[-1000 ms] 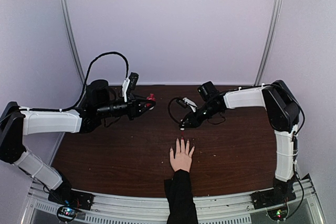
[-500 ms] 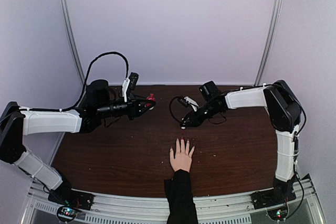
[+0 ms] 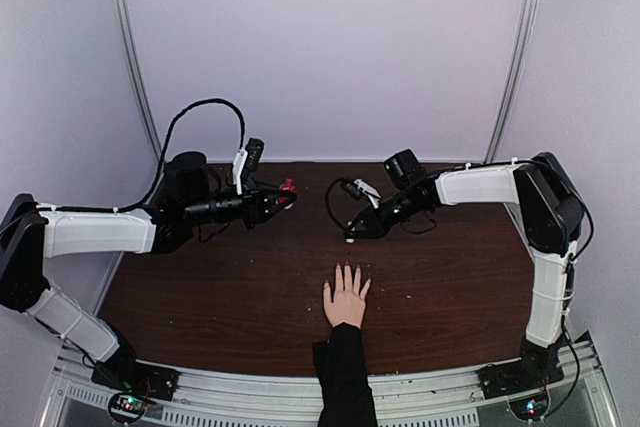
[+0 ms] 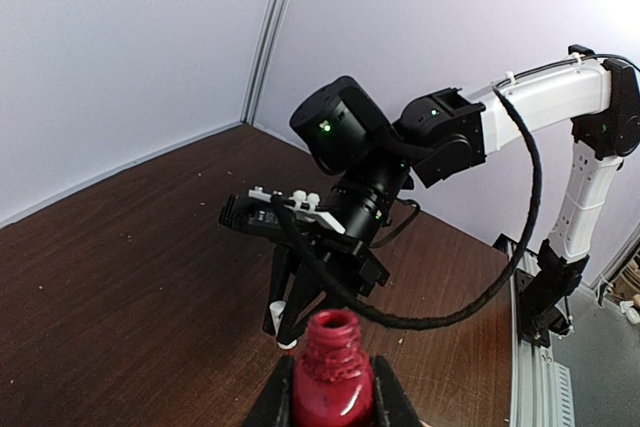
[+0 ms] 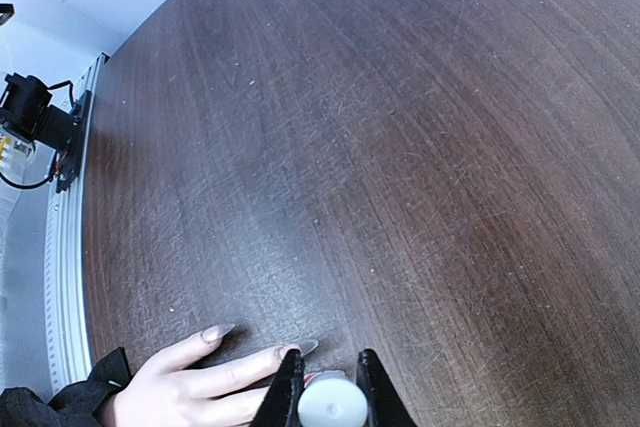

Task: Paint the nails
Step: Paint the hand on the nail.

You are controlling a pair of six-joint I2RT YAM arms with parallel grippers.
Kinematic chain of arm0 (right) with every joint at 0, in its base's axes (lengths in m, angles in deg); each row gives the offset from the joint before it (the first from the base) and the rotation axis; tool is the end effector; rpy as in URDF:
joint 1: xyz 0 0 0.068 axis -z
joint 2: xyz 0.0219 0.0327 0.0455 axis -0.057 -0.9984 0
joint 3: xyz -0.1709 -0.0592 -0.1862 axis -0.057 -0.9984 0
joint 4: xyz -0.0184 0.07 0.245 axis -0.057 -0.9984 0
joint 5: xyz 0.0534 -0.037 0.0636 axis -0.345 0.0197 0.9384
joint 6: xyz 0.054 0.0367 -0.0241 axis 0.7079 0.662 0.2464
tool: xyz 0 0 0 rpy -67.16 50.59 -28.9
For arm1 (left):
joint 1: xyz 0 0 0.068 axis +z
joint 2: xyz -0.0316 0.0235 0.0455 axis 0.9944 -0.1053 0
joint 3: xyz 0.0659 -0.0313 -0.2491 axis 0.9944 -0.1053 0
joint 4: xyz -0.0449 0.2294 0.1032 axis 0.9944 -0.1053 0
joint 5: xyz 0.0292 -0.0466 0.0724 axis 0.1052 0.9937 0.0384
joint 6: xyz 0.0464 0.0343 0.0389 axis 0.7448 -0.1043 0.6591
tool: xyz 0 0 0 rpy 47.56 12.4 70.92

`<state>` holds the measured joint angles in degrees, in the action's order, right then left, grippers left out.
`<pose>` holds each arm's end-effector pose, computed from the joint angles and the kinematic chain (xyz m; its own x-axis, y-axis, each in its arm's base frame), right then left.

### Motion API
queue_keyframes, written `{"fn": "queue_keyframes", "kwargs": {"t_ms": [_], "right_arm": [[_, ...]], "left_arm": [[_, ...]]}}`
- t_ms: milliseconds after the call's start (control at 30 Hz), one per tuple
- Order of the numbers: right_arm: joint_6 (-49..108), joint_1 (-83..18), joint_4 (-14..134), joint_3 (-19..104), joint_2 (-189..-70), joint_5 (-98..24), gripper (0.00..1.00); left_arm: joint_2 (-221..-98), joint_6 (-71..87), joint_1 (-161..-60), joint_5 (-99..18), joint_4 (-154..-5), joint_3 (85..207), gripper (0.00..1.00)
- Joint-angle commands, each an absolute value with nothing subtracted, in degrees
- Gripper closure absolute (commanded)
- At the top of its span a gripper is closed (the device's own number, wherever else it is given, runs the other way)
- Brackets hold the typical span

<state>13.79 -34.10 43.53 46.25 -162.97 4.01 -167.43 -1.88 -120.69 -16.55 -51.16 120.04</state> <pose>0.3401 0.2524 0.1614 -0.5653 -0.4563 -0.6872 -0.8238 0.2703 0.4982 0.2527 -0.2263 0.2539 -0.4219 -0.0703 -0.9039 0.8340 0.3609 -0.4174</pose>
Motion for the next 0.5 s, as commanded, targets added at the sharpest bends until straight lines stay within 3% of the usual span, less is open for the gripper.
{"fn": "queue_keyframes", "kwargs": {"t_ms": [0,467], "right_arm": [[13.1,-33.9,42.8,46.4,-162.9,6.2,1.00],[13.1,-34.0,42.1,47.5,-165.4,6.9,1.00]], "left_arm": [[-167.2,-1.9,-120.3,-15.7,-47.9,120.3,1.00],[-167.4,-1.7,-120.3,-15.7,-47.9,120.3,1.00]]}}
